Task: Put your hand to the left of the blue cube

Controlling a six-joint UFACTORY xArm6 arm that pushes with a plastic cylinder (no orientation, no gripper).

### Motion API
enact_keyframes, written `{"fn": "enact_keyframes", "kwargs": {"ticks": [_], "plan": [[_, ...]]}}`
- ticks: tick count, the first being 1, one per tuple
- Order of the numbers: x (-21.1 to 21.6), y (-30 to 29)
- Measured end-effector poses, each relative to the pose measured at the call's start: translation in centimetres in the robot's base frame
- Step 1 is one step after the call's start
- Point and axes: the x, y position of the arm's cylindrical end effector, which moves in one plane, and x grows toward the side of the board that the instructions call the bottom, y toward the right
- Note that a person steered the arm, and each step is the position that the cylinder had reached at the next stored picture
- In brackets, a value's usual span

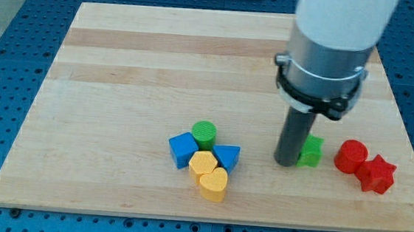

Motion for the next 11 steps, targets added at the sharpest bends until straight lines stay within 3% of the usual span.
{"fn": "enact_keyframes", "kwargs": {"ticks": [3,5,6,9,11], "plan": [[-0.3,2.1],[-6.8,-4.6],[-7.9,-7.9],[-4.3,-20.7],[-3.4,-21.2]]}}
